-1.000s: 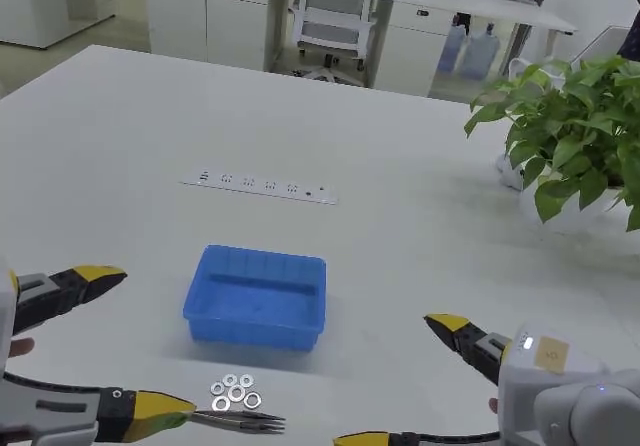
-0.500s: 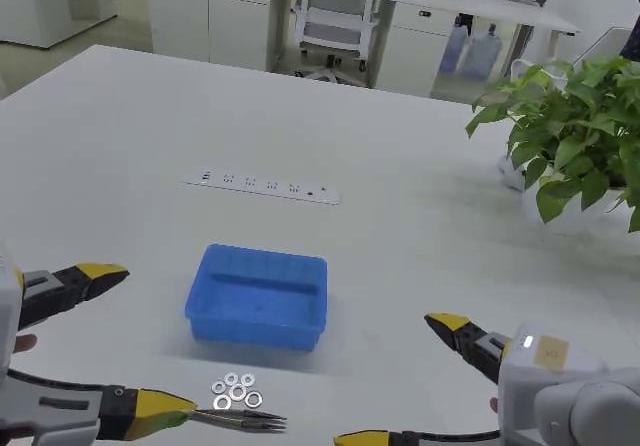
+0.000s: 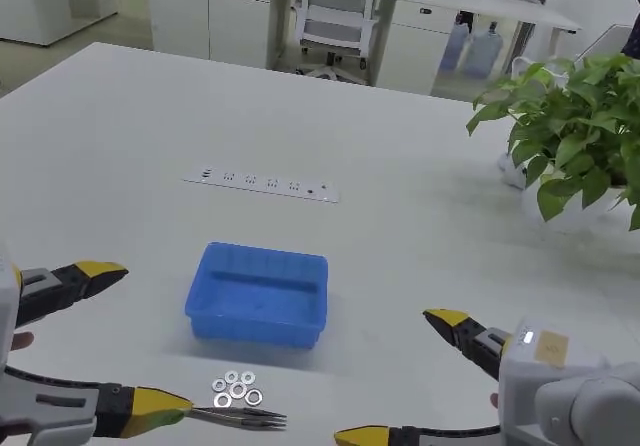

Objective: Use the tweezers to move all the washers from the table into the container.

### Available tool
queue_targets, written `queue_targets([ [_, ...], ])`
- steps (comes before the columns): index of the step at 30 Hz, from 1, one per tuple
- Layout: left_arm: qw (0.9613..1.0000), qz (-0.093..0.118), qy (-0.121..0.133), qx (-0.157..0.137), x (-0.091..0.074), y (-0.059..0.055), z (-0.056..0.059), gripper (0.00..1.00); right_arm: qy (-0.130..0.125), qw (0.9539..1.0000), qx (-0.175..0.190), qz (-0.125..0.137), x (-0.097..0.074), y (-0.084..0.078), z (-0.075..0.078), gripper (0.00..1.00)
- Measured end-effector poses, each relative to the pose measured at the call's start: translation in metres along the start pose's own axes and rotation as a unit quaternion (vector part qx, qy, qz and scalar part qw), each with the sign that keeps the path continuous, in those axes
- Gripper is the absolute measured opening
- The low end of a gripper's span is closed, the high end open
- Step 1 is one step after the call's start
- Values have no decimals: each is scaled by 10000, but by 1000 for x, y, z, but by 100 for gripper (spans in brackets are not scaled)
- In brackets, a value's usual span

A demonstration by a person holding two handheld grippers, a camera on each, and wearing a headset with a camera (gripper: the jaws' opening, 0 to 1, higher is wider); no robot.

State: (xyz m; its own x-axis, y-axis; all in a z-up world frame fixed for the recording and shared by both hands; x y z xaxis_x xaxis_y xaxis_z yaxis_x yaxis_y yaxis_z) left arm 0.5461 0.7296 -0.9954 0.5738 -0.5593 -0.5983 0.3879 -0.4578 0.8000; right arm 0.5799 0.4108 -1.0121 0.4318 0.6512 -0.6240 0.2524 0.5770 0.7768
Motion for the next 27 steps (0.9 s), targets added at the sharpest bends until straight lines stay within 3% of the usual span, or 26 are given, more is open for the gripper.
queue_targets([
  [19,9998,-138,-51,142,1,-1,-1,95,33,9999,-133,-94,-2,2,2,96],
  [27,9985,-364,-201,365,5,-3,-4,89,182,9988,-412,-194,2,7,5,87],
])
Point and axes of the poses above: the centre of the closed fingertips' face, and the gripper's own axes: x roughly forward along the fingers, z roughly to its right, y roughly out of its top, the point moved 10 cm from there along -x, roughly backward along the fingers, and after that the axes turned 12 degrees about -z, right-handed, at the moved point
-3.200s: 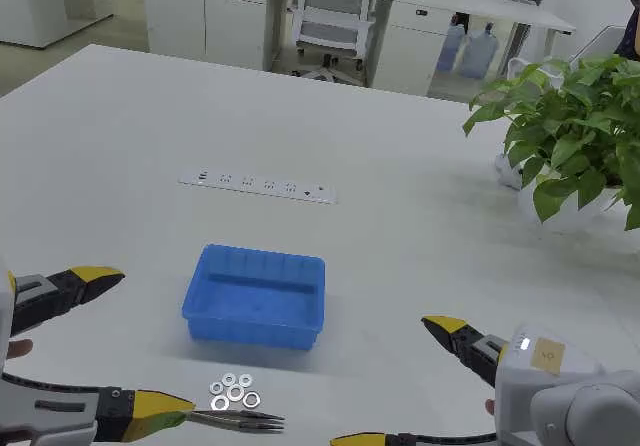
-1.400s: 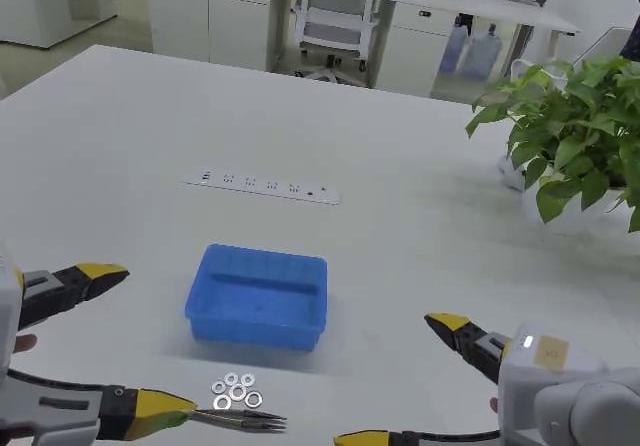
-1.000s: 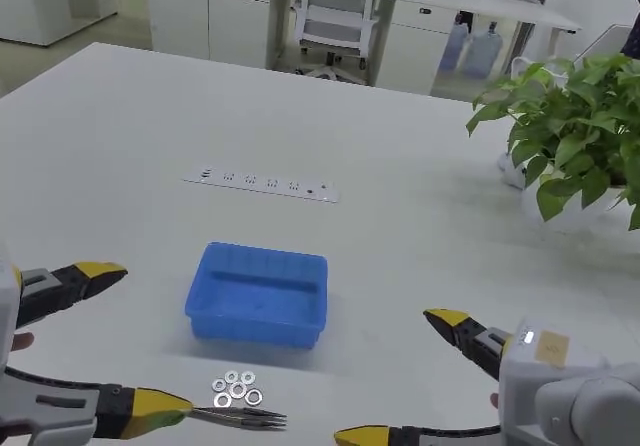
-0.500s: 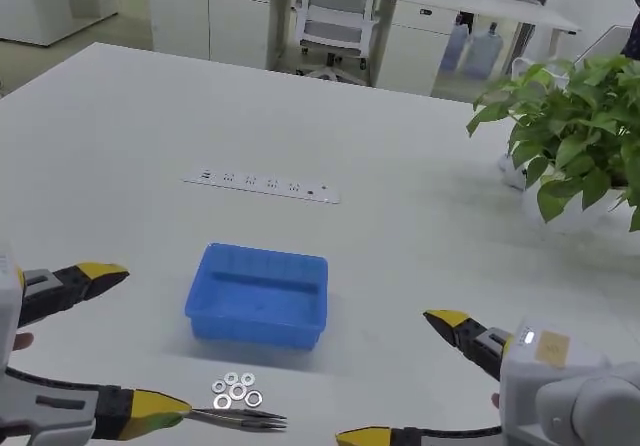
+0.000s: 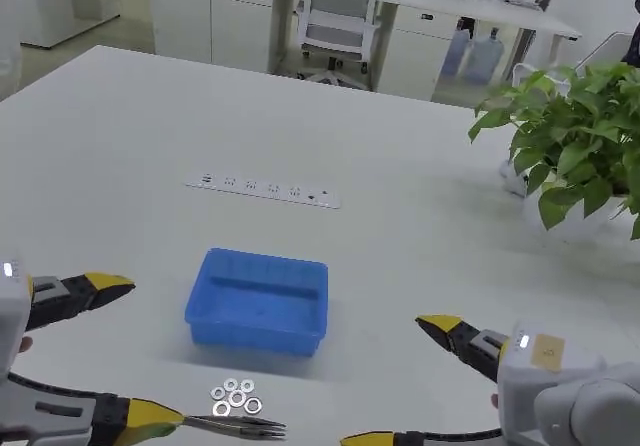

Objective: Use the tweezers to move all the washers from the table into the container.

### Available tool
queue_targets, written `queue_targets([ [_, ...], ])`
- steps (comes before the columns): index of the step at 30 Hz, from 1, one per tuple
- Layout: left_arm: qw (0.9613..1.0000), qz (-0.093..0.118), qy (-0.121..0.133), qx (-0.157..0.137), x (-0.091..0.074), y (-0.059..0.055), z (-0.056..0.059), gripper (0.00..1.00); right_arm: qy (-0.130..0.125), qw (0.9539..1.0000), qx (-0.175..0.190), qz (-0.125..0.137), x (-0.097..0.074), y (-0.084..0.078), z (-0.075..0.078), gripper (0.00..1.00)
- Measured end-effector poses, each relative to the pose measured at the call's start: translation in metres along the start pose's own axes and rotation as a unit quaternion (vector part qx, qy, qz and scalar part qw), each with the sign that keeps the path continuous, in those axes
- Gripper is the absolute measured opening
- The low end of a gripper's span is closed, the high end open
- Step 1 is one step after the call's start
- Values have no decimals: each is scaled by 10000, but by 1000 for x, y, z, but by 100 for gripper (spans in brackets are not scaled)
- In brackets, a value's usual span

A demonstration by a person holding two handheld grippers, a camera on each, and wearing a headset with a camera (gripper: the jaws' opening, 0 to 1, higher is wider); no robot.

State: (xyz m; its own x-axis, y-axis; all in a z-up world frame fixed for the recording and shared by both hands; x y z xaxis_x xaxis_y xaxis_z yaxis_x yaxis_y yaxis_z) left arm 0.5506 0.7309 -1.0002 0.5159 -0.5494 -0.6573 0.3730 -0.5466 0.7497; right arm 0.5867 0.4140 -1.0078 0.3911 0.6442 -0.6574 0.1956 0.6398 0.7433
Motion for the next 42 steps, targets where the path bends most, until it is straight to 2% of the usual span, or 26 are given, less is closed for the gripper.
queue_targets([
  [10,9986,-337,-241,342,9,-4,-5,78,316,9985,-435,-143,11,6,0,73],
  [18,9946,-708,-496,572,18,-11,-8,67,658,9934,-858,-379,25,10,-2,61],
  [20,9930,-807,-565,646,23,-12,-9,64,745,9917,-942,-451,29,10,-3,59],
  [23,9879,-1123,-657,840,29,-16,-11,59,875,9885,-1102,-553,34,10,-4,56],
  [26,9856,-1231,-757,878,35,-18,-12,58,959,9856,-1237,-644,40,10,-4,53],
  [29,9817,-1375,-879,984,42,-19,-12,56,1086,9819,-1365,-735,47,11,-4,49],
  [37,9749,-1576,-1054,1170,56,-22,-11,49,1316,9736,-1621,-918,65,10,-7,43],
  [42,9713,-1663,-1122,1281,65,-24,-13,44,1339,9712,-1734,-939,74,12,-7,38],
])
Point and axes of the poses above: the centre of the closed fingertips' face, and the gripper's own axes: x roughly forward along the fingers, z roughly to its right, y roughly out of its top, the point moved 10 cm from there along -x, roughly backward along the fingers, and after that the axes turned 12 degrees about -z, right-handed, at the moved point
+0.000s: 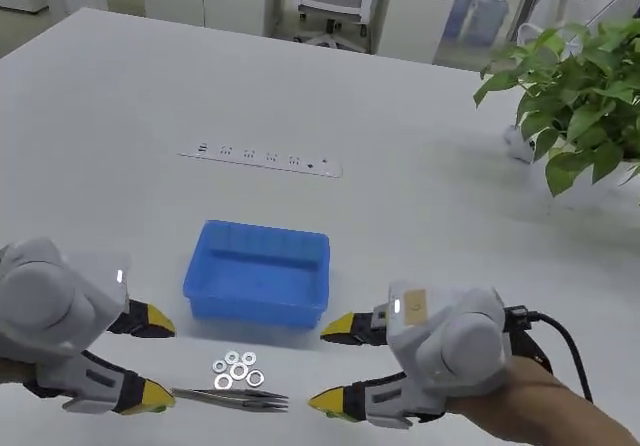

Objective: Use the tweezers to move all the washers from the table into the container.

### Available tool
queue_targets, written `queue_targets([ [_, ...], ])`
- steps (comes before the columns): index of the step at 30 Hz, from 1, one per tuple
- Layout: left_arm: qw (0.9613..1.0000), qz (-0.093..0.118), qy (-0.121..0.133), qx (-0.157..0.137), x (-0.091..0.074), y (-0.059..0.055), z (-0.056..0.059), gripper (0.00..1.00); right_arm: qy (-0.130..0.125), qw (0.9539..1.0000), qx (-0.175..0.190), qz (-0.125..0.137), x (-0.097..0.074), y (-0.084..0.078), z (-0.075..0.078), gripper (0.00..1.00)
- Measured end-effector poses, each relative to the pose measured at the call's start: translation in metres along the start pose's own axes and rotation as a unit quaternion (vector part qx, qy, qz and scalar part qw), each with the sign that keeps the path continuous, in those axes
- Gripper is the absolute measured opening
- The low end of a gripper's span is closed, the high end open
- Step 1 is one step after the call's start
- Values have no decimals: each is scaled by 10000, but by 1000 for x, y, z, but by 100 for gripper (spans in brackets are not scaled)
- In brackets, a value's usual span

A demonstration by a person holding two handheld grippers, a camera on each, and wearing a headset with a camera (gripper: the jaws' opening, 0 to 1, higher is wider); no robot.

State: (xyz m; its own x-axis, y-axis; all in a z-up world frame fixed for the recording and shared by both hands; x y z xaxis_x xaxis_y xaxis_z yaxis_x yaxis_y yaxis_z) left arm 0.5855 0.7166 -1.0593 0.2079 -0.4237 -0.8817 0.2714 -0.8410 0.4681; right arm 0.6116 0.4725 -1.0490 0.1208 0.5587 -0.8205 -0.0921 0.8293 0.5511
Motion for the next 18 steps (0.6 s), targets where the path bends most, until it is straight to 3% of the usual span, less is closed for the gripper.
queue_targets([
  [7,9991,-292,-188,224,15,0,0,35,233,9992,-255,-186,20,4,-1,32],
  [18,9967,-542,-439,409,27,-3,-3,24,562,9970,-355,-387,47,10,-5,25],
])
Point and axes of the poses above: the centre of the closed fingertips' face, and the gripper's own axes: x roughly forward along the fingers, z roughly to its right, y roughly out of its top, the point moved 10 cm from there along -x, roughly backward along the fingers, and after that the axes turned 12 degrees about -z, right-handed, at the moved point
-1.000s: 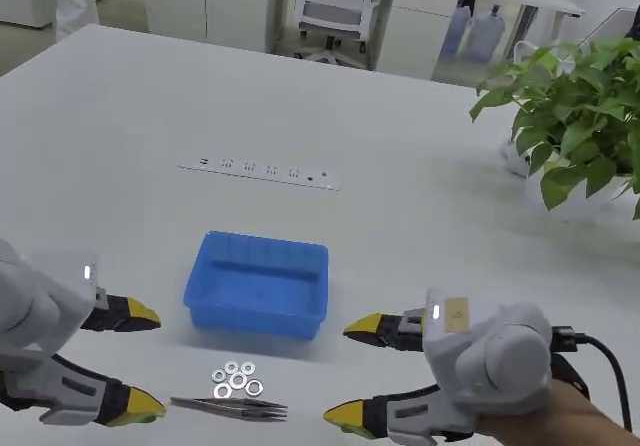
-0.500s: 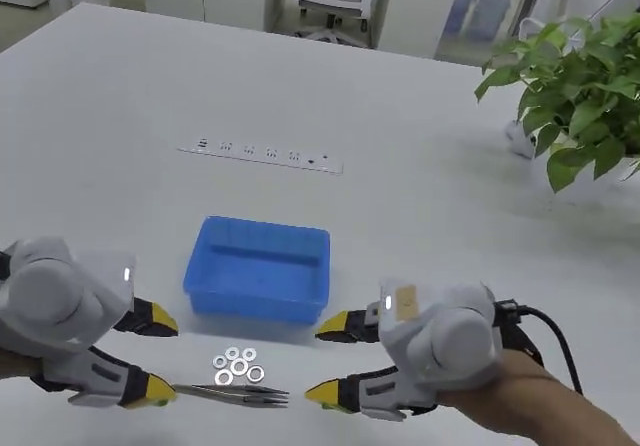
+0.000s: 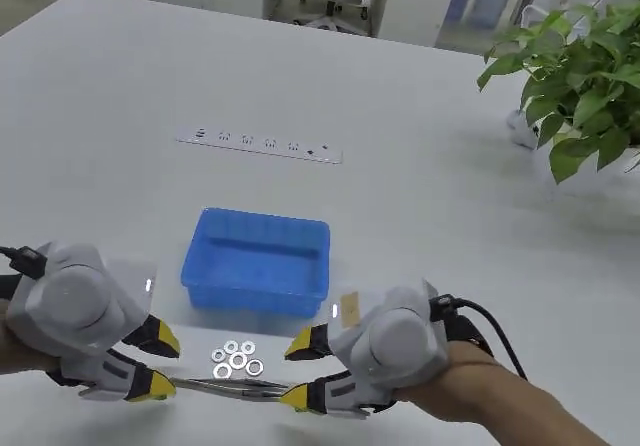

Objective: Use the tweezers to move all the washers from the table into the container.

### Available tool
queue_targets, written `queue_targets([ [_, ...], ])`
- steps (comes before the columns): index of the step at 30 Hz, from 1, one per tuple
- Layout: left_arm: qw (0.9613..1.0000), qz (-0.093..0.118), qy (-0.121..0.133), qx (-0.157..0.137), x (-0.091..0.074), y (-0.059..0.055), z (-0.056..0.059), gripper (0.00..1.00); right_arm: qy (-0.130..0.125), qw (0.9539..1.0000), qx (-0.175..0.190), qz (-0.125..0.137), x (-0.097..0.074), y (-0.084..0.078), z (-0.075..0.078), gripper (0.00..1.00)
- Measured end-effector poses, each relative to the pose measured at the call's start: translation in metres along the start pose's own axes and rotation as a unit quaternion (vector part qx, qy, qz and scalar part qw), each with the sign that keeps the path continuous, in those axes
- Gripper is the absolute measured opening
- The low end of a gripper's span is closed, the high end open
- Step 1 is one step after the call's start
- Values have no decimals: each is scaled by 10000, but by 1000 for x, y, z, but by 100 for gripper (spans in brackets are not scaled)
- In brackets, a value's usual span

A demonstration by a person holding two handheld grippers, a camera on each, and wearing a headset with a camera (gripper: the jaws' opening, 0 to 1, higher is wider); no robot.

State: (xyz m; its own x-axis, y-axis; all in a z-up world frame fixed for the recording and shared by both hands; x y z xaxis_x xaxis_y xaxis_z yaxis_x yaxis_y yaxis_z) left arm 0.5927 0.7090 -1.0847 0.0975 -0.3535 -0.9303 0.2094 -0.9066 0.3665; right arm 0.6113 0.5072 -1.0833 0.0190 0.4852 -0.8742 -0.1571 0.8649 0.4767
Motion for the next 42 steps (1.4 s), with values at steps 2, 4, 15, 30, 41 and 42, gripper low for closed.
queue_targets([
  [2,10000,-52,-53,36,1,0,0,22,49,10000,-7,-26,5,1,0,24],
  [4,9999,-82,-102,67,3,1,0,21,102,9999,-5,-56,9,3,0,22],
  [15,9992,-198,-261,210,9,0,-1,11,259,9996,52,-93,23,7,-1,16],
  [30,9984,-184,-267,459,6,2,2,6,228,9994,5,-244,28,7,-4,12],
  [41,9989,-19,-205,416,-12,11,6,5,171,9995,61,-242,26,7,-6,13],
  [42,9990,-2,-216,383,-16,13,8,5,170,9996,77,-232,26,8,-6,13],
])
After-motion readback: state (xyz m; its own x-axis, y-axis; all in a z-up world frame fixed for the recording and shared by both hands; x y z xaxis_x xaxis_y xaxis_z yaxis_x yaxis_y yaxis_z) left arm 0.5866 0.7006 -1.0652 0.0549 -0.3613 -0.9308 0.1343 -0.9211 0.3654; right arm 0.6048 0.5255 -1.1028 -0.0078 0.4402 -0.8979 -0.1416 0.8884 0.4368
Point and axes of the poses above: the centre of the closed fingertips' face, and the gripper's own axes: x roughly forward along the fingers, z roughly to its right, y roughly out of its top, the point moved 10 cm from there along -x, roughly backward along the fingers, and after that the axes turned 12 degrees about -z, right-handed, at the moved point
